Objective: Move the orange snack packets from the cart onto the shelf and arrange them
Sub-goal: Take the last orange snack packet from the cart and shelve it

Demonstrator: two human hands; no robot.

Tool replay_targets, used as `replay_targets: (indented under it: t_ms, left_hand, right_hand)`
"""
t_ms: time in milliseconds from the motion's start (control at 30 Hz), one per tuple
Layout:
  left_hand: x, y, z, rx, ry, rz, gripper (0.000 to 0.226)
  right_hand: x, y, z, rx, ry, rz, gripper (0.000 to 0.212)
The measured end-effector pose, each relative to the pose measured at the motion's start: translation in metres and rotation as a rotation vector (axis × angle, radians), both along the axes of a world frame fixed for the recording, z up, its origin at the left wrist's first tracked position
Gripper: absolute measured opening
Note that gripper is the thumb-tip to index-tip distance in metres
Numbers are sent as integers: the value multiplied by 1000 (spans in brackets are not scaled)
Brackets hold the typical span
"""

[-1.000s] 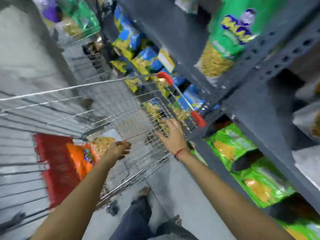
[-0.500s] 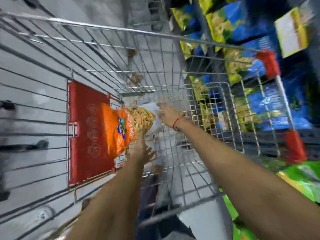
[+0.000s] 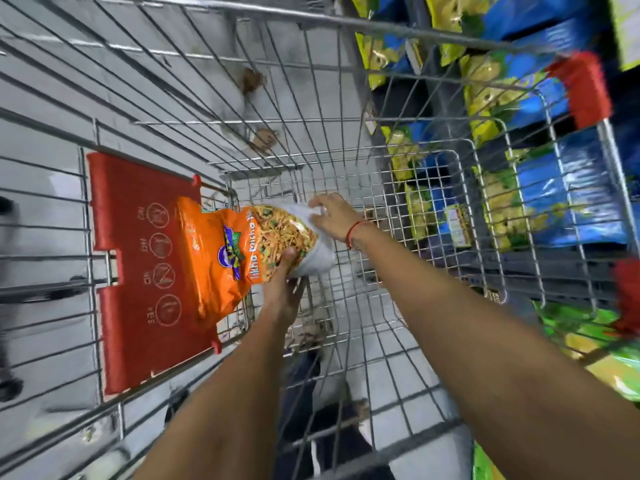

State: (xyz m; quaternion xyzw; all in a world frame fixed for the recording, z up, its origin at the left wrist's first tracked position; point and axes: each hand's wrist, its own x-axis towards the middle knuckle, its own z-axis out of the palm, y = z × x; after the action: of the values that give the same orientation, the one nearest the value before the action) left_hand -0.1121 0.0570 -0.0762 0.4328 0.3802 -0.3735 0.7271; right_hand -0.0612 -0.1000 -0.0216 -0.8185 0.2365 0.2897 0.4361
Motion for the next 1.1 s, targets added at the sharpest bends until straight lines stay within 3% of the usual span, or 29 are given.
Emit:
replay_targets:
  t_ms: [167,300,400,500,600,700,833,933,1033,1100]
  left_hand:
    - [-10,-23,34,-110,49,-60,34]
    - [-6,-39,79,-135,-61,-323,14]
    - [-5,-40,107,-152,-210,-489,16]
    - [-6,-40,139,-160,-316,-652,32]
    - [-5,-36,173,-114,-392,-798,45]
    - [-4,-42,211,-99,-595,-786,45]
    - [-19,-65,272,-135,-817,-736,23]
    - [-39,-84,318,-195,-914,-711,23]
    - [-73,-104,362,-291,-983,-721,64]
    - [-94,-120,382,-348,-1023,-723,63]
  right_hand:
    - [-36,-21,32,-132,38,-63,22]
    - [-67,-57,76,-148,92,-122,35]
    - [-92,-75,109,-53,105,-178,31]
    - [-116,-72,140,84,59,-146,84]
    - [-138,-60,164,102,-24,-169,93]
    - [-164,-55,194,89,-180,-314,114]
    - [-207,-52,234,111,-399,-494,88]
    - [-245,-54,269,90,-499,-554,90]
    - [-296,-61,301,93,-598,-620,67]
    - [-327,-64,315,74,-651,-637,67]
